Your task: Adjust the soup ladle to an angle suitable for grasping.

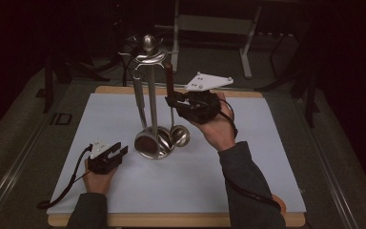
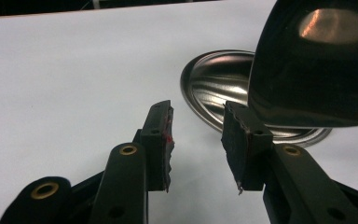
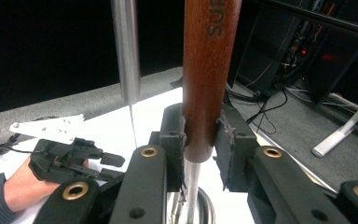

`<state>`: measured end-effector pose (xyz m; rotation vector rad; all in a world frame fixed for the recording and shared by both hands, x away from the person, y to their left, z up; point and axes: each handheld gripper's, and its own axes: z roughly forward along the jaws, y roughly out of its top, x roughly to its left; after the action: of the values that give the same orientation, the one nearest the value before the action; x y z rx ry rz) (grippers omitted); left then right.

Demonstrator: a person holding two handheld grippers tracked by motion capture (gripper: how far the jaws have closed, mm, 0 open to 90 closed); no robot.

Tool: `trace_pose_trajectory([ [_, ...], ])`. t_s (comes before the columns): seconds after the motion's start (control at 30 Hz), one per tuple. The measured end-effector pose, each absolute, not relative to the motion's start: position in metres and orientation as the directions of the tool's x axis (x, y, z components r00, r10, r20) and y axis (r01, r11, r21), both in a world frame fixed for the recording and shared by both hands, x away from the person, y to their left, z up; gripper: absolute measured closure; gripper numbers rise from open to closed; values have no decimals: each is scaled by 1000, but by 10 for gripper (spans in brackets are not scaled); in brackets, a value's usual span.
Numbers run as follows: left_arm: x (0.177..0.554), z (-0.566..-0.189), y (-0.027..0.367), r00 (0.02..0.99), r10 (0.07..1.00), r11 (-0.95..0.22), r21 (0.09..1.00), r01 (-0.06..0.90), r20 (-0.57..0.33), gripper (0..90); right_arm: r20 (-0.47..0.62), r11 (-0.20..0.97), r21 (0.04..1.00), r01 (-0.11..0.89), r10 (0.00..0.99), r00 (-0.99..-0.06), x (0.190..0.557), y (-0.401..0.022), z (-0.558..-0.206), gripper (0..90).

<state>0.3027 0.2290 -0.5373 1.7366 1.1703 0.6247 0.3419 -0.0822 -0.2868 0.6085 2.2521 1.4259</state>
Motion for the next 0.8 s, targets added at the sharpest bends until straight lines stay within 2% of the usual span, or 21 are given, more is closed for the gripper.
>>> trace_pose_trajectory([
  [0.8, 303, -537, 229, 419, 904, -123, 890, 438, -81, 628, -84, 400, 899, 176, 554, -828, 354, -69, -280, 739],
])
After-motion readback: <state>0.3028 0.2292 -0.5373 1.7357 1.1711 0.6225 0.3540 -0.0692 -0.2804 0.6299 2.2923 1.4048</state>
